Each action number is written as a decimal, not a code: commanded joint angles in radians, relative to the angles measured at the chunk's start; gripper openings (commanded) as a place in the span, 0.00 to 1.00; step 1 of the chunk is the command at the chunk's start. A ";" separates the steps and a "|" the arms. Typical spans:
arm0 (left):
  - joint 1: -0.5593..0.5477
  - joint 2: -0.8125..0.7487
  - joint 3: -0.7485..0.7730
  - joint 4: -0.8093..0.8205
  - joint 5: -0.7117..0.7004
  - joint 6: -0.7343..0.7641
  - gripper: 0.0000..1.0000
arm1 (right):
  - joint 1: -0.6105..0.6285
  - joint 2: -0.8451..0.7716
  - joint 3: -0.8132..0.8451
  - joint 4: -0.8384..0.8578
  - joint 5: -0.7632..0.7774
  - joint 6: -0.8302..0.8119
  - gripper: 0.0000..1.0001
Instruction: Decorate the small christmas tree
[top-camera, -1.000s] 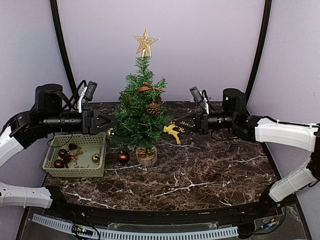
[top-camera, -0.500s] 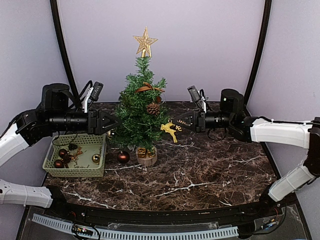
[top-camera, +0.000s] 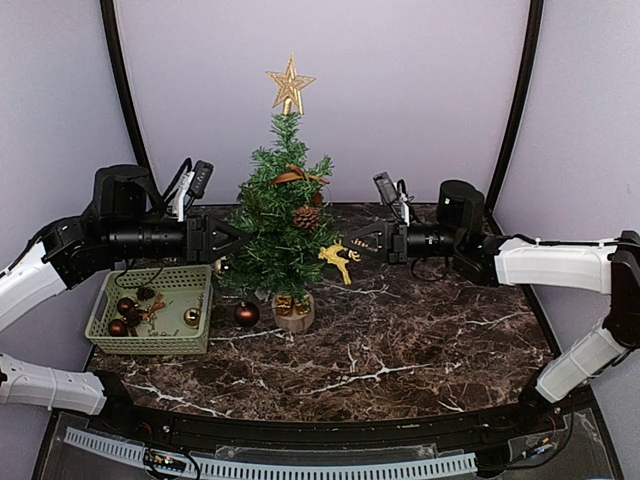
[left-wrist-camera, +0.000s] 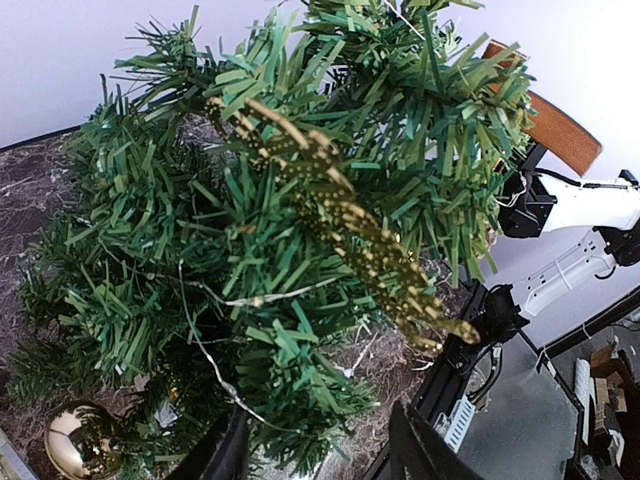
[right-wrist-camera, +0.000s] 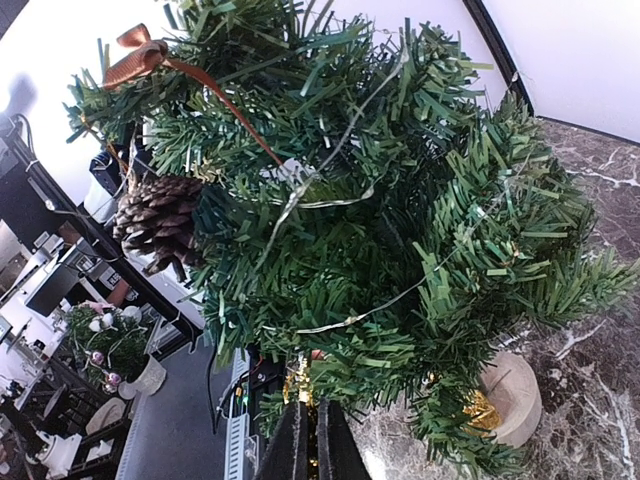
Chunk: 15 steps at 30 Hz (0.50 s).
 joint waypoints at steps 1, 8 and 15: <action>0.004 -0.006 0.013 0.033 -0.016 0.004 0.47 | -0.007 0.017 -0.010 0.074 0.008 0.023 0.00; 0.004 0.002 0.020 0.042 -0.034 0.006 0.36 | -0.008 0.011 -0.031 0.109 0.023 0.051 0.00; 0.004 0.004 0.020 0.041 -0.042 0.006 0.29 | -0.015 -0.001 -0.064 0.142 0.033 0.078 0.00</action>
